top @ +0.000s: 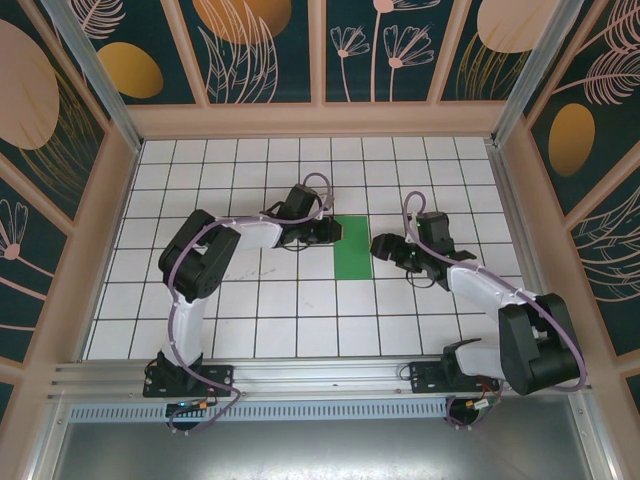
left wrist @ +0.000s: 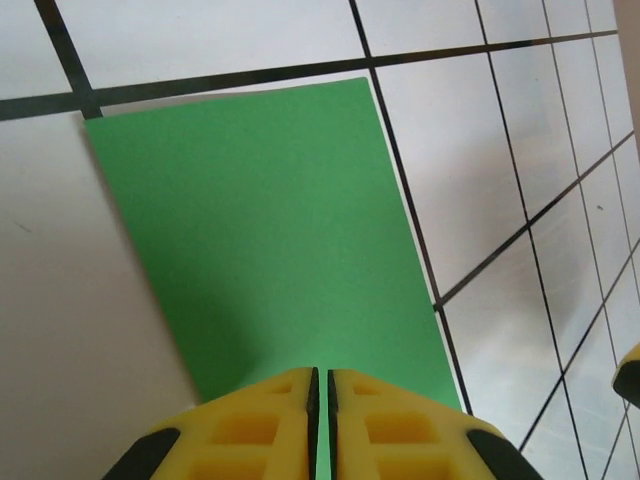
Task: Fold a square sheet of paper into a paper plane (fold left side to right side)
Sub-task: Fold the triangle a second time at the center of the table.
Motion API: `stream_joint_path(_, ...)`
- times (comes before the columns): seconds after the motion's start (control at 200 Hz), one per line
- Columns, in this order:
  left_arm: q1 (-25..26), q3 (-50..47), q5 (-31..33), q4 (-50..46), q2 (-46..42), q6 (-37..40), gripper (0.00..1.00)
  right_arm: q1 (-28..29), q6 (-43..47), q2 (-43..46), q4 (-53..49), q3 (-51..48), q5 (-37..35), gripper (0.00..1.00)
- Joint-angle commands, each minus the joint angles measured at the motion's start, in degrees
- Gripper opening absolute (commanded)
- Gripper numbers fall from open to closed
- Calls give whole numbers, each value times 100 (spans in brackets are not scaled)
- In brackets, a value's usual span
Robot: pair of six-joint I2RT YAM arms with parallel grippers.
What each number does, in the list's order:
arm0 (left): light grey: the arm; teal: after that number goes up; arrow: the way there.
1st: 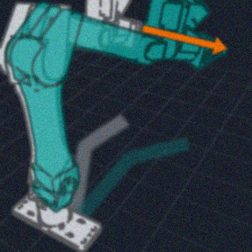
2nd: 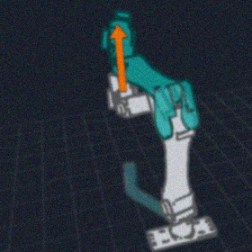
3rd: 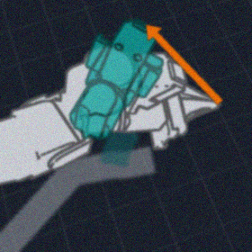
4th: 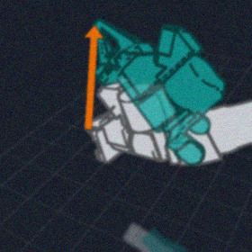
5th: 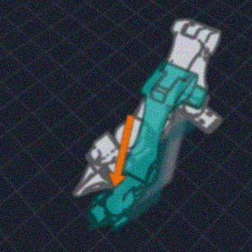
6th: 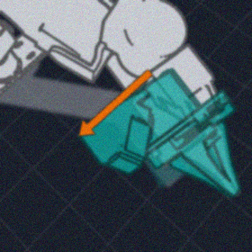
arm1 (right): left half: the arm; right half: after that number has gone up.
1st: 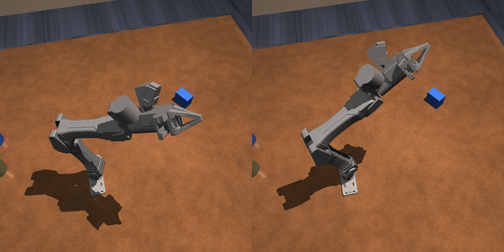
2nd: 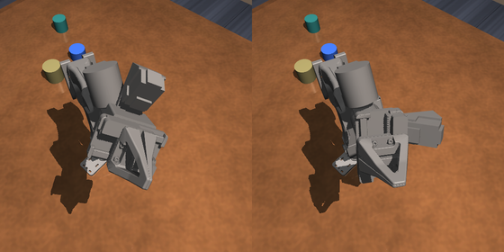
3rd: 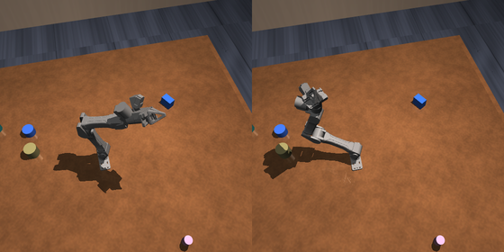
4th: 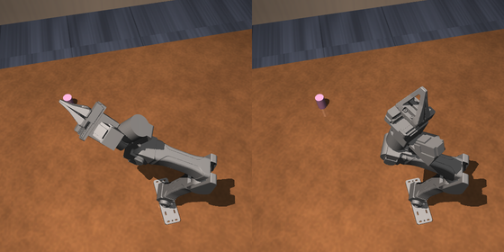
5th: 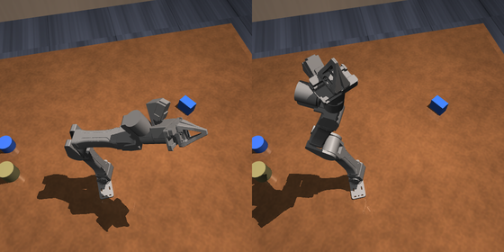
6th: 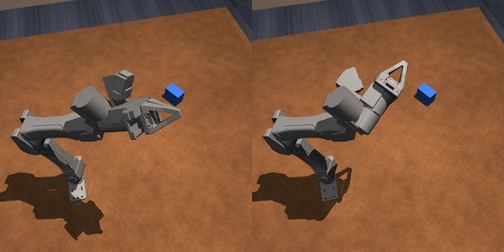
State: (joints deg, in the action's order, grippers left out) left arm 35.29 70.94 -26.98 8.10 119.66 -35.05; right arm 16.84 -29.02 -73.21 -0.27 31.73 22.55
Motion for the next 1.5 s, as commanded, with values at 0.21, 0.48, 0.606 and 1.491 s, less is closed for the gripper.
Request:
stream_joint_path(0.21, 92, 236, 263, -613, 251, 121, 15, -187, 122, -130, -353, 197, 387, 82)
stream_joint_path(0.48, 174, 308, 710, -1031, 326, 338, 15, -171, 234, -756, -524, 519, 861, 78)
stream_joint_path(0.606, 187, 195, 756, -980, 286, 332, 15, -146, -2, -983, -691, 624, 968, 73)
stream_joint_path(1.491, 204, -71, 825, -565, -214, 348, 28, 72, -524, -2085, -182, 1331, 1668, 58)
